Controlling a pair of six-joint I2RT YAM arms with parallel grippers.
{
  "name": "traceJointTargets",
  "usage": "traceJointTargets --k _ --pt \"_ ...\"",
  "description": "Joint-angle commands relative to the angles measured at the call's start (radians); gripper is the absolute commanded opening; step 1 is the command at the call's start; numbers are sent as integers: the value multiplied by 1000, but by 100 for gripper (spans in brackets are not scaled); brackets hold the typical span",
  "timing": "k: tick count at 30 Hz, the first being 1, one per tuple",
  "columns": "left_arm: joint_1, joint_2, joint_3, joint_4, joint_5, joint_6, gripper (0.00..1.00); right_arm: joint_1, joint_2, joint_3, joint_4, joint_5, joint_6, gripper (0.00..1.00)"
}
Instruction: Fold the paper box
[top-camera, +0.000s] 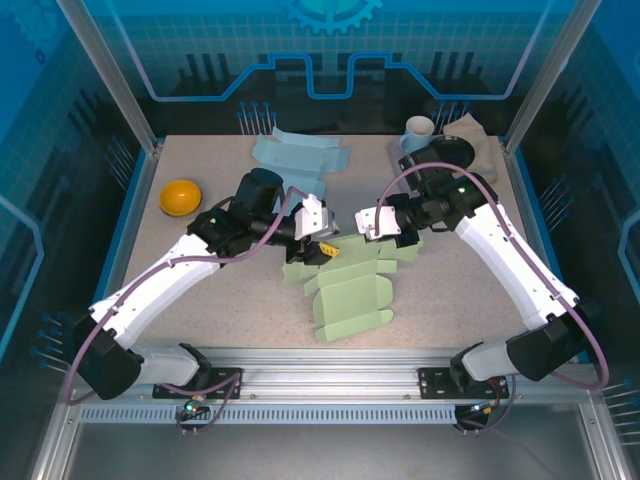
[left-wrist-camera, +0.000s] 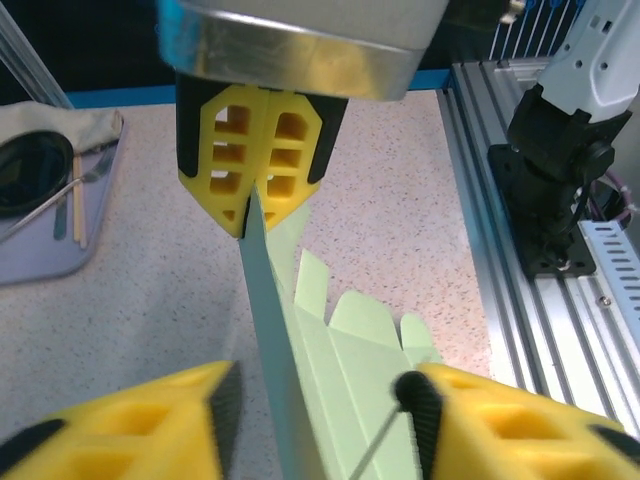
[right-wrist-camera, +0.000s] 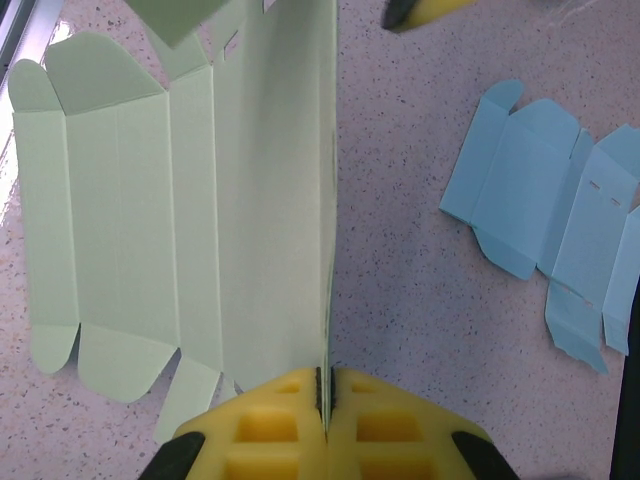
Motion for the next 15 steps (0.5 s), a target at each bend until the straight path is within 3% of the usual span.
traceJointTargets --k 1,3,8,15 --pt "-4 11 -17 56 -6 6 34 22 -9 5 -20 -75 14 0" --pt "-6 8 -21 60 -8 2 21 22 -12 6 -19 -76 14 0" --pt "-9 -10 -47 90 -39 -10 0 22 -8 9 -25 -81 20 0" --pt "-7 -38 -101 140 -65 -19 0 22 6 27 -27 -82 30 0"
